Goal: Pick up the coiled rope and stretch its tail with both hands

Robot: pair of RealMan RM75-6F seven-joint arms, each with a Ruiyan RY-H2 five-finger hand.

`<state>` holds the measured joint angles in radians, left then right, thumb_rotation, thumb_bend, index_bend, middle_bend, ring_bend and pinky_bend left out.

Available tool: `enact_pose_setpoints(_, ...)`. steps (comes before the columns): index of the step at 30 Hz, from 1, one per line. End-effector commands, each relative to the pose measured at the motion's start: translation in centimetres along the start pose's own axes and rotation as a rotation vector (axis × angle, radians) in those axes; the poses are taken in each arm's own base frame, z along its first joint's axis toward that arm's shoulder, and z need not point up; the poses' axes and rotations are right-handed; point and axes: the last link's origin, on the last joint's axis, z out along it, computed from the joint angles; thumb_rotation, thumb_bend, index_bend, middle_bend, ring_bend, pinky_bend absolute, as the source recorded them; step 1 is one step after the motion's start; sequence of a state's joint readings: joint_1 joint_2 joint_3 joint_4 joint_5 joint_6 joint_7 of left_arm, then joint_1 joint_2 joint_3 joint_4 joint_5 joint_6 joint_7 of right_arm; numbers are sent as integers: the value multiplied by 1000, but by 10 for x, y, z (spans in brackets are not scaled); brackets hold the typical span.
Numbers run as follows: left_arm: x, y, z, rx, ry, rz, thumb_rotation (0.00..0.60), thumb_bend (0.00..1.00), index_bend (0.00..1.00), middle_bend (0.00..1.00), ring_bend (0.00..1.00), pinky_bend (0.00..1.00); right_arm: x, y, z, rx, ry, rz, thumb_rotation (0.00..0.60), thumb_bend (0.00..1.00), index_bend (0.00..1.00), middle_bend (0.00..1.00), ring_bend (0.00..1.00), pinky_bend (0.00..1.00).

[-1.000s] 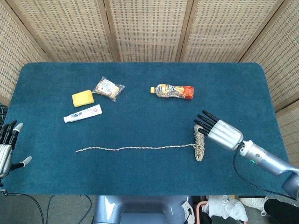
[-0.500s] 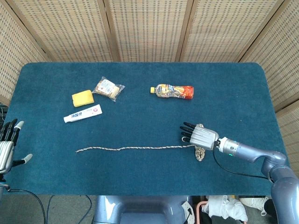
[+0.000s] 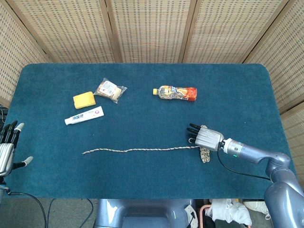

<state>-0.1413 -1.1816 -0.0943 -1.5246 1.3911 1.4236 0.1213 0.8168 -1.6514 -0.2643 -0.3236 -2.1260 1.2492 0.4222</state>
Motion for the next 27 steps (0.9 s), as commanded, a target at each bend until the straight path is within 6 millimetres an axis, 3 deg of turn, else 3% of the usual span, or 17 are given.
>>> enact_pose_setpoints(1, -1, 1, 0, -3, -5, 1, 600, 0, 0, 0, 0, 0, -2, 5, -6, -10, -14, -10, 600, 164, 295, 213, 80, 71)
enact_pose_setpoints(5, -2, 1, 0, -3, -6, 4, 600, 0, 0, 0, 0, 0, -6, 12, -12, -40, -39, -1, 600, 168, 300, 217, 83, 77)
enact_pose_setpoints(11, -2, 2, 0, -5, -7, 7, 600, 0, 0, 0, 0, 0, -15, 15, -21, -52, -85, 9, 600, 224, 335, 269, 127, 178)
enact_pose_setpoints(27, -4, 2, 1, -4, -12, 4, 600, 0, 0, 0, 0, 0, -15, 2, -15, -79, -9, 105, 600, 660, 584, 602, 434, 539)
